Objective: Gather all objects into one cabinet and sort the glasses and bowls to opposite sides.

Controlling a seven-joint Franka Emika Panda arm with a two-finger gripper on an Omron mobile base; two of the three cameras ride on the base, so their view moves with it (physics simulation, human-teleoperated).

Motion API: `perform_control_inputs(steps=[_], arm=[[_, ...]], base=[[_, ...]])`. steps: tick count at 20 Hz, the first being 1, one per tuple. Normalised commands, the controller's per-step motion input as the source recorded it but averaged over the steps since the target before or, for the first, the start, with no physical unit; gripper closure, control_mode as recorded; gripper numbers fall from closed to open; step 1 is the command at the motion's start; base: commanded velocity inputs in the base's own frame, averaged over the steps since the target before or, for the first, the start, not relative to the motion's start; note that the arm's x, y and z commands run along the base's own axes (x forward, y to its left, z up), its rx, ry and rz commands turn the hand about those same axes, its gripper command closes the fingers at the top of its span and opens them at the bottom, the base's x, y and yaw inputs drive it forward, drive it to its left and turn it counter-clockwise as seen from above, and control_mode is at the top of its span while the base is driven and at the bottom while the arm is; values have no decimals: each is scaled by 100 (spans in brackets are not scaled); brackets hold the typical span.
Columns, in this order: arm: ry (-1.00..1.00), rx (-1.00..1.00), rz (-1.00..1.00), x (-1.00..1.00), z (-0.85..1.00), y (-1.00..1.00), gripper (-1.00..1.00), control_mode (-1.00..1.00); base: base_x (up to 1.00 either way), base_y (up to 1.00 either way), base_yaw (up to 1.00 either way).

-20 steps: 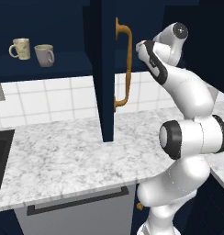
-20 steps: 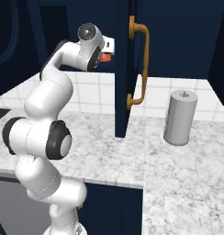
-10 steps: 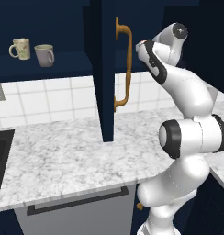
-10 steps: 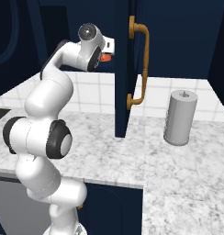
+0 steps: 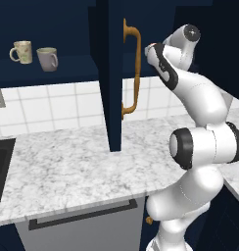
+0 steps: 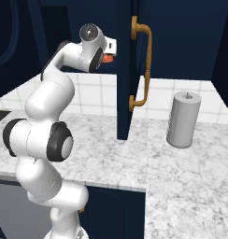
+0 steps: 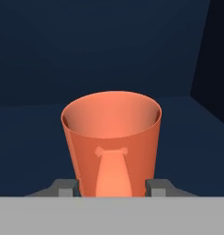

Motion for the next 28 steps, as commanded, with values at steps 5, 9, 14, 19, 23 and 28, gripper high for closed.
perform_control_inputs(steps=[5, 9, 14, 19, 23, 28], arm=[[0, 0, 0, 0, 0, 0, 100, -100], [0, 0, 0, 0, 0, 0, 100, -100], [-2, 0, 0, -16, 0, 1, 100, -100], [-9, 0, 0, -76, 0, 12, 100, -100], [-8, 0, 0, -82, 0, 15, 100, -100], [-1, 0, -2, -77, 2, 8, 100, -100]], base=[[0, 0, 0], [0, 0, 0], [0, 0, 0], [0, 0, 0], [0, 0, 0], [0, 0, 0]])
